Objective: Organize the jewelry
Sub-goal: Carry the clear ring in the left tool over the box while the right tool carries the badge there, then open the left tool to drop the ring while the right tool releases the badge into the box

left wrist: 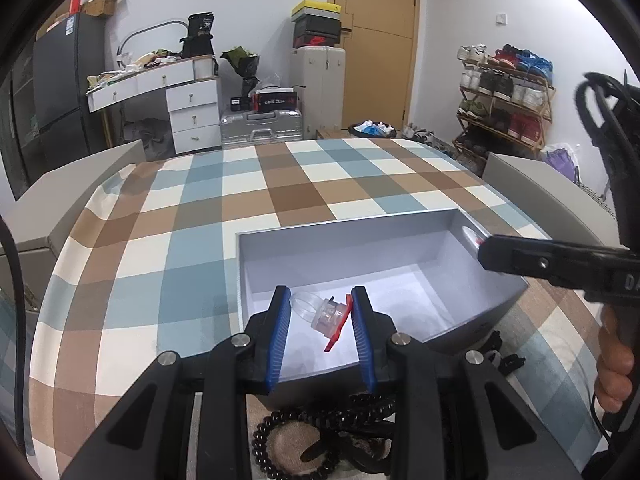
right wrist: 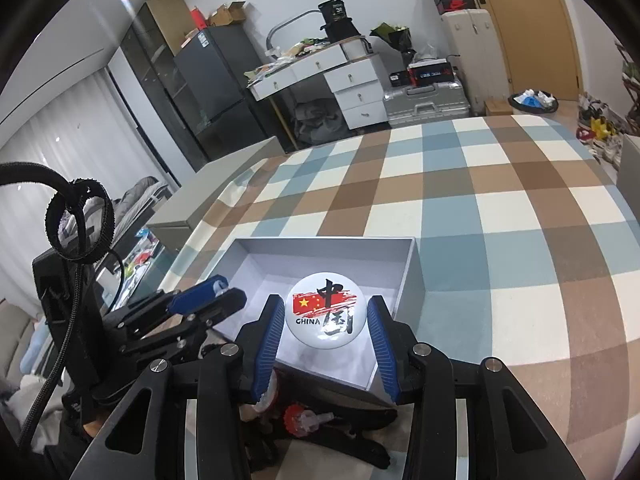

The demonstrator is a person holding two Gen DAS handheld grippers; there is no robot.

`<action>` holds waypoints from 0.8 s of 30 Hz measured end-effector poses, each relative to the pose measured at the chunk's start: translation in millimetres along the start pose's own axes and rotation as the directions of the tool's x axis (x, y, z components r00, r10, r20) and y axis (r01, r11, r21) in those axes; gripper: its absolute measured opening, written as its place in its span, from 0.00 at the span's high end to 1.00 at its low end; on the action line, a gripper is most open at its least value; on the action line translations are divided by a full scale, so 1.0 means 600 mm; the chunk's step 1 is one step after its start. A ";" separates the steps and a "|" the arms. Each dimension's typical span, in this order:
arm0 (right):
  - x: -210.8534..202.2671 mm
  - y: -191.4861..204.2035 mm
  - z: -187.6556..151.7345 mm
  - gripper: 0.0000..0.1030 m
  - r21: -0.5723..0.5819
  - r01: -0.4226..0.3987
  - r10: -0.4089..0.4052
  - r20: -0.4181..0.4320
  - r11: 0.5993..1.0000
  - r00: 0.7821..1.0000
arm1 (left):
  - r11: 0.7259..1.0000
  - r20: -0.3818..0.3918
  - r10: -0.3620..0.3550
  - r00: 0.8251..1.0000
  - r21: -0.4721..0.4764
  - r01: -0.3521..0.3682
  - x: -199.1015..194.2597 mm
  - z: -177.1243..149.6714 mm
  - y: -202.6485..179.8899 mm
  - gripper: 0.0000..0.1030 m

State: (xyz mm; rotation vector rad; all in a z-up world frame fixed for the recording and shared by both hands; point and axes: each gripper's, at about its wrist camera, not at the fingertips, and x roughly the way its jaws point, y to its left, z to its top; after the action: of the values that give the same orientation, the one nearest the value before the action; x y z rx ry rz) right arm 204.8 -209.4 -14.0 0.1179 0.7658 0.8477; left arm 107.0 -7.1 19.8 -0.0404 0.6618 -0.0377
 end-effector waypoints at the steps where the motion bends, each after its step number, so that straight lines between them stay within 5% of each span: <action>1: 0.001 -0.002 0.001 0.59 0.006 -0.004 0.004 0.002 1.000 1.000 | 1.000 0.002 0.003 1.000 0.005 -0.003 -0.003 -0.001 -0.002 0.76; 18: 0.006 0.013 0.002 0.53 -0.013 0.004 -0.004 -0.007 1.000 1.000 | 0.999 0.026 -0.015 1.000 -0.043 0.016 -0.008 0.013 0.007 0.74; 20: -0.003 0.017 0.003 0.41 -0.012 -0.008 0.008 0.009 1.000 1.000 | 0.998 0.019 -0.022 1.000 -0.057 0.023 -0.011 0.014 0.010 0.61; 22: -0.015 0.020 0.003 0.27 -0.015 -0.013 0.013 0.026 1.000 1.000 | 0.997 0.034 -0.026 0.999 -0.072 0.028 -0.023 0.012 0.014 0.31; 24: -0.030 0.023 0.002 0.16 -0.023 -0.012 0.012 0.033 1.000 0.999 | 0.995 0.054 -0.036 0.998 -0.088 0.041 -0.038 0.010 0.018 0.21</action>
State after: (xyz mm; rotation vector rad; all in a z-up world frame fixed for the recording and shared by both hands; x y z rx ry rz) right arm 189.5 -213.0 2.6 0.1156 0.7249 0.8638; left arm 93.0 5.1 38.0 -0.1397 0.6100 -0.0438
